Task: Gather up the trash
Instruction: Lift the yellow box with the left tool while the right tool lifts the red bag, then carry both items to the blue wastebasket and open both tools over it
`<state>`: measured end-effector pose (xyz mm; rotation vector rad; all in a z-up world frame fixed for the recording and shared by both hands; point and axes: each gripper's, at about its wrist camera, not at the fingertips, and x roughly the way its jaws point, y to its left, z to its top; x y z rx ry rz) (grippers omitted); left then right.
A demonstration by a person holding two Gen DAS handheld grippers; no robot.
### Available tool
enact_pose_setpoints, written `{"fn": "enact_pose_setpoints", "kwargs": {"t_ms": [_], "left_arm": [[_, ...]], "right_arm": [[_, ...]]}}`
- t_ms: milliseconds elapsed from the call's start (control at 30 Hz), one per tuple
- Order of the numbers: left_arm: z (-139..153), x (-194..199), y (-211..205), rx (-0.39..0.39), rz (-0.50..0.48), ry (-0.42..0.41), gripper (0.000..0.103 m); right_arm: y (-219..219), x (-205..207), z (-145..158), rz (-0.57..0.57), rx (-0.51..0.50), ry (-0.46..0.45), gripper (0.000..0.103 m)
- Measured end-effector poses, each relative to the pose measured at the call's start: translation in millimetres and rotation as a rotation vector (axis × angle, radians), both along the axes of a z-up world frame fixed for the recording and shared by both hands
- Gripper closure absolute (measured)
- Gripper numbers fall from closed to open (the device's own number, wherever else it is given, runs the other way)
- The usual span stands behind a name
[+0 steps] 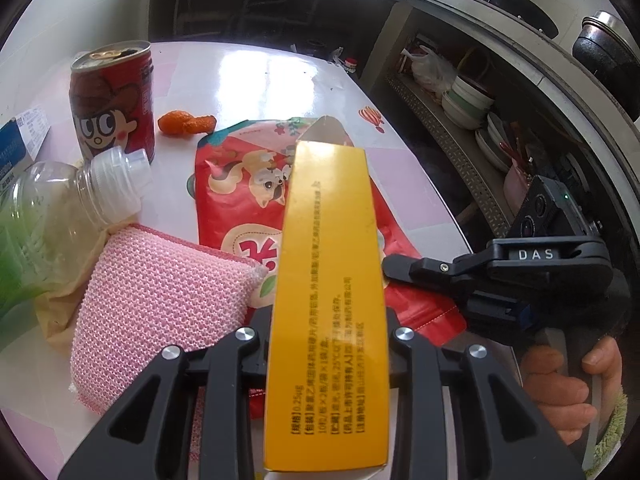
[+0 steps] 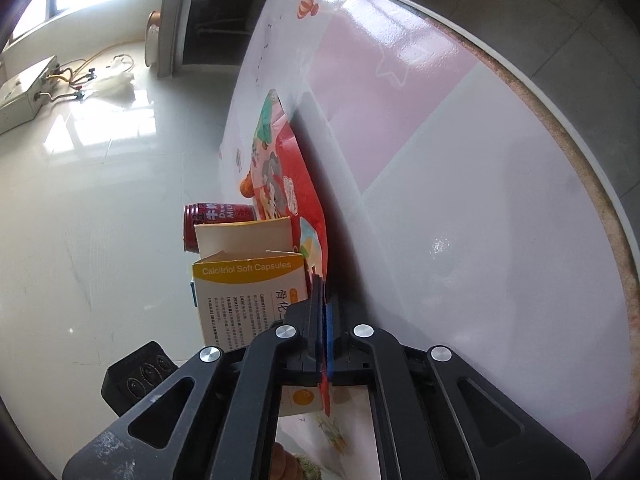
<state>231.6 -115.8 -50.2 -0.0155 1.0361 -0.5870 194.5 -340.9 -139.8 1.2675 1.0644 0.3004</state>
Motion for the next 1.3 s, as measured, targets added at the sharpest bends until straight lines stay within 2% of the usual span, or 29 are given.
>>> {"fn": "enact_pose_setpoints", "kwargs": {"t_ms": [267,467,567,733,900,1133,1300], "left_arm": [[39,-9,9,-0.088,0.014,-0.045,0.075],[77,-26,-1,-0.163,-0.018,-0.086,0.075],[89,-38,-19,-0.172,-0.059,-0.104,0.075],[93,-57,-57,-0.18,-0.131,-0.101,0.075],[85,-73,-99,-0.193,-0.204,-0.062,0.075],[66,-87,-202,-0.155,-0.379,0.014,0.074],[28,-80,-287,-0.082,-0.474,0.122,0.074]], "right_arm": [[-26,-34,35,-0.056,-0.05,-0.099,0.103],[-60,-82,57,-0.14,-0.024,-0.197,0.103],[-81,-112,55,-0.196,0.01,-0.222,0.103],[-102,-156,28,-0.27,0.067,-0.208,0.103],[-131,-204,-9,-0.377,0.153,-0.206,0.103],[-185,-251,-62,-0.578,0.283,-0.201,0.103],[-224,-266,-100,-0.705,0.301,-0.169,0.103]]}}
